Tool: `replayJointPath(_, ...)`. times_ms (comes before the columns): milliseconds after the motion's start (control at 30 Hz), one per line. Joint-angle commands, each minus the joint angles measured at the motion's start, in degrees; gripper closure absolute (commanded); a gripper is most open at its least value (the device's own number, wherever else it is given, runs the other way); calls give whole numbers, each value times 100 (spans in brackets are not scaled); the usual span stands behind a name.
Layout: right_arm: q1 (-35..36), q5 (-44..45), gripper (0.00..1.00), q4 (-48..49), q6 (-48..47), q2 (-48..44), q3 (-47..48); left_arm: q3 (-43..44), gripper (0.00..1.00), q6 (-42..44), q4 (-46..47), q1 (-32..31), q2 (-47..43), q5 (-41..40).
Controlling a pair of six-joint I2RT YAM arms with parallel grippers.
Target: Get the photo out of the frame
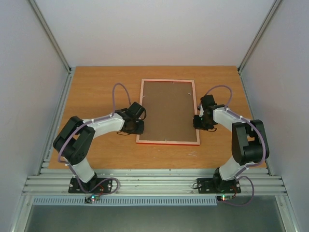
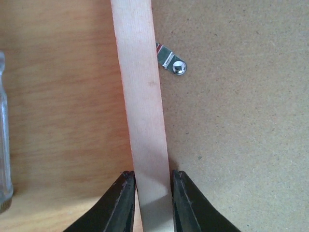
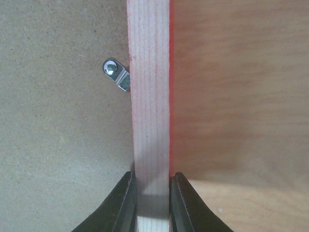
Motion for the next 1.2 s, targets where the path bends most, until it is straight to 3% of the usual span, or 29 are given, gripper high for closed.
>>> replayJointPath(0,253,-487,87,-326,101,-364,-77,-422,78,-113,39,-73,-368,409)
replayJointPath(433,1468,-329,87,-498,693,-699,-406,-1371,77,-437,-338,-252,-1621,416)
replayJointPath(700,1636,-221,86,-474,741,-816,-596,-1972,75,-836,-379,-382,-2369,537)
replayJointPath(867,1633,-123,81,-487,699,-885,-619,-1954,60,-854,-677,-383,-2615,255)
replayJointPath(1000,1629,93,70,-540,657,-1140,-594,-1660,48,-666,-1180,-319,-2848,-322)
replayJointPath(1167,1620,413,60,-698,510,-1553,-453,-1246,41,-374,-1477,272,-3062,-610)
